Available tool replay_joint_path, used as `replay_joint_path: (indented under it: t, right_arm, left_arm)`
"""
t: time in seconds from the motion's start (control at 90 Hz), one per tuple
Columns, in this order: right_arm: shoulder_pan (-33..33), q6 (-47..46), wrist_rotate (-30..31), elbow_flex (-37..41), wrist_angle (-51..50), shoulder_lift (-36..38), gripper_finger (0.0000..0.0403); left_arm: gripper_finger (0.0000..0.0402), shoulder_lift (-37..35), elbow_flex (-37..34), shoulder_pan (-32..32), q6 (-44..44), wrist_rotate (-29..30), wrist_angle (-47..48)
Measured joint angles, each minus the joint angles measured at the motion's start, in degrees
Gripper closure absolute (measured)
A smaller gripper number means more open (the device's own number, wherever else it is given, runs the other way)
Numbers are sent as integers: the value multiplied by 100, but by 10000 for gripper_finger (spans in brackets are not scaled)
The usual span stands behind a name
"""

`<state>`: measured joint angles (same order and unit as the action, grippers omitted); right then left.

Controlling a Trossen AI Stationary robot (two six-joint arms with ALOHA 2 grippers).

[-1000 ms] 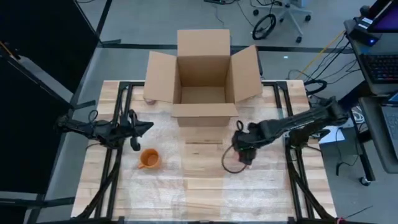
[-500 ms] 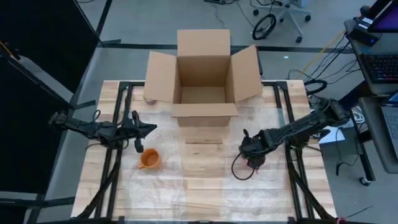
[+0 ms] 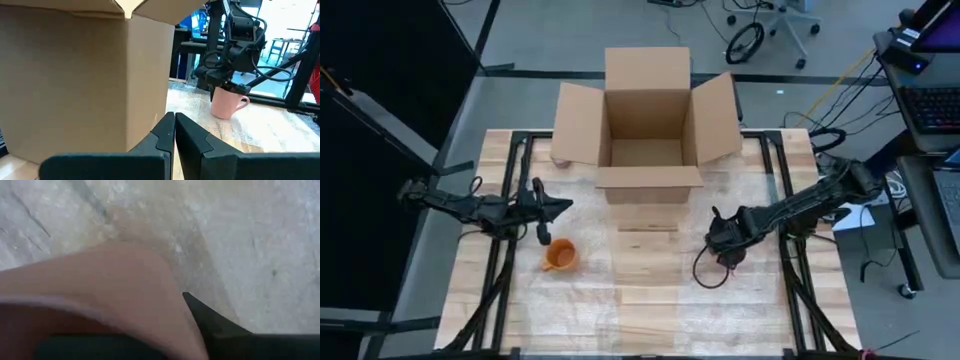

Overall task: Wrap mug
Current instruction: Wrap the pink cup with bubble wrap

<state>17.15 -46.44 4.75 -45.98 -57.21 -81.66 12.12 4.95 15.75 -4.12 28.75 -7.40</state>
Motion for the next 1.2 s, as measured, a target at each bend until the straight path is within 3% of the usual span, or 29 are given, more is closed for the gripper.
replay_joint_path:
  t: [0.233,0.533,0.7,0.822,1.033,1.2]
  right_arm:
    - [59,-7,-158,-144,-353,22,271]
    - [144,-61,-100,-1598,-1532,614,184]
    - [1064,-493,-157,-2299,-1026,837,178]
    - [1976,-744,245,-2439,43,699,188]
    - [3091,-599,1030,-2446,1637,-200,199]
    - [3520,-835,980,-2468,2002,-1106,199]
  left_arm:
    - [402,0,0,1,0,0,13]
    - [402,0,0,1,4,0,17]
    - [402,0,0,0,2,0,17]
    - [402,0,0,1,0,0,15]
    - [402,-1,0,0,2,0,15]
    - [402,-2,0,1,-2,-174,24]
